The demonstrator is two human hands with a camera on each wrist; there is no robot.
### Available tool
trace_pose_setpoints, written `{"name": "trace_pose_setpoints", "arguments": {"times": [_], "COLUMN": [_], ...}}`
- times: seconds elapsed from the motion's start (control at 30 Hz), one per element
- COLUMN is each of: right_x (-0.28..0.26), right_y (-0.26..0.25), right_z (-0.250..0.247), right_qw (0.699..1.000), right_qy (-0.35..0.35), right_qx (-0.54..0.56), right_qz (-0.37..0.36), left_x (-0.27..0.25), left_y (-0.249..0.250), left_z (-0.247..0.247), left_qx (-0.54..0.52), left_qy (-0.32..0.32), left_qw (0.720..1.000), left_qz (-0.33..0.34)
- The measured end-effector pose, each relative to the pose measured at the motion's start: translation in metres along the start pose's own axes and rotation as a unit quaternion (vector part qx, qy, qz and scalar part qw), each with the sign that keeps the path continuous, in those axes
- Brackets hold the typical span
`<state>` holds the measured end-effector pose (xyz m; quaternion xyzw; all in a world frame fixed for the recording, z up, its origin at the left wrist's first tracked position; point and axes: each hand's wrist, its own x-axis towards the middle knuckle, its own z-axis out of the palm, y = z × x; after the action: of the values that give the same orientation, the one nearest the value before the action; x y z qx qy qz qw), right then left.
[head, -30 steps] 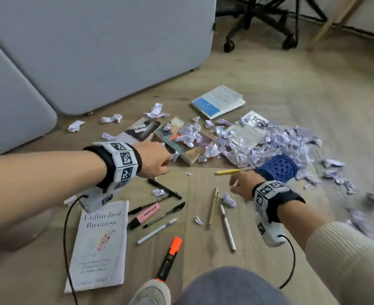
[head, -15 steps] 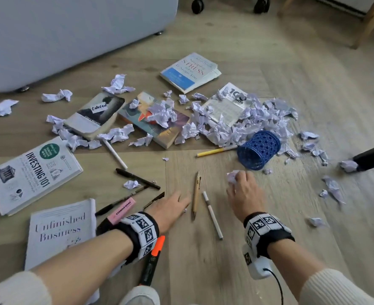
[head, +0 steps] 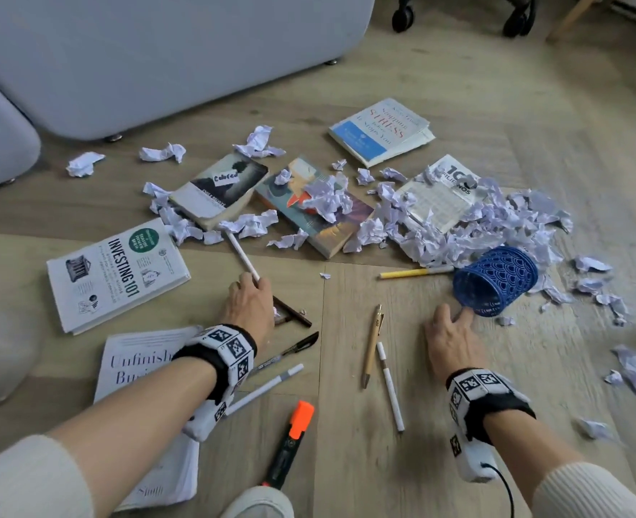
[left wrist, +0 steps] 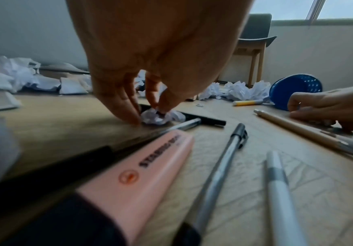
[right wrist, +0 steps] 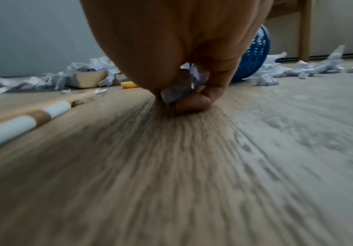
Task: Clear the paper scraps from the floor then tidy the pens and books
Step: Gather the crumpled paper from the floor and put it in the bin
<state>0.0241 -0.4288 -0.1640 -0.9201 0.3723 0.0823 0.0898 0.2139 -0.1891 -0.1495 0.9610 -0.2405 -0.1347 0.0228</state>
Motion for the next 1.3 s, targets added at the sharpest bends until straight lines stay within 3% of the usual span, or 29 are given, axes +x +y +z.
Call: {"name": "trace_pose_setpoints", "arguments": {"times": [0.13,0.27,0.47,0.7,0.8,0.9,1.07,1.17,1.23,1.3], "right_x": [-0.004,-0.002,-0.002,0.016,0.013,-0.006,-0.018,-0.015,-0.013,-0.008], "right_y": [-0.007,-0.004,0.002,-0.011,-0.002,0.006,0.003,0.006,0.004,-0.003], "right_z": [-0.005,0.003,0.01,0.0,-0.003,0.005,0.011,0.014,0.008,-0.001], "right_qw": [0.999,1.0,0.998,0.977,0.984,0.999,0.998,0.993,0.989,0.988], "right_qy": [-0.015,0.002,0.003,0.08,0.082,-0.008,-0.021,-0.021,-0.029,0.006], "right_qx": [-0.036,-0.006,0.055,0.197,0.154,0.027,-0.024,-0.056,-0.048,-0.017], "right_qz": [-0.011,-0.018,-0.024,0.011,0.033,0.035,-0.062,-0.103,-0.137,-0.151], "left_x": [-0.001,-0.002,-0.011,0.004,0.01,0.011,0.007,0.014,0.019,0.022], "left_y": [0.002,0.01,0.009,0.01,0.016,0.016,0.018,0.017,0.018,0.021], "left_z": [0.009,0.019,0.027,0.005,-0.003,-0.003,0.006,0.005,0.002,0.001], "left_qx": [-0.022,-0.002,0.033,-0.098,-0.043,-0.004,0.013,-0.001,-0.008,-0.023], "left_qy": [0.015,0.004,-0.022,0.04,0.023,-0.006,-0.011,0.01,0.005,-0.01], "left_qw": [1.0,0.999,0.988,0.983,0.99,0.995,0.997,0.994,0.99,0.99], "left_qz": [0.016,0.049,0.148,0.148,0.134,0.096,0.081,0.111,0.138,0.135]}}
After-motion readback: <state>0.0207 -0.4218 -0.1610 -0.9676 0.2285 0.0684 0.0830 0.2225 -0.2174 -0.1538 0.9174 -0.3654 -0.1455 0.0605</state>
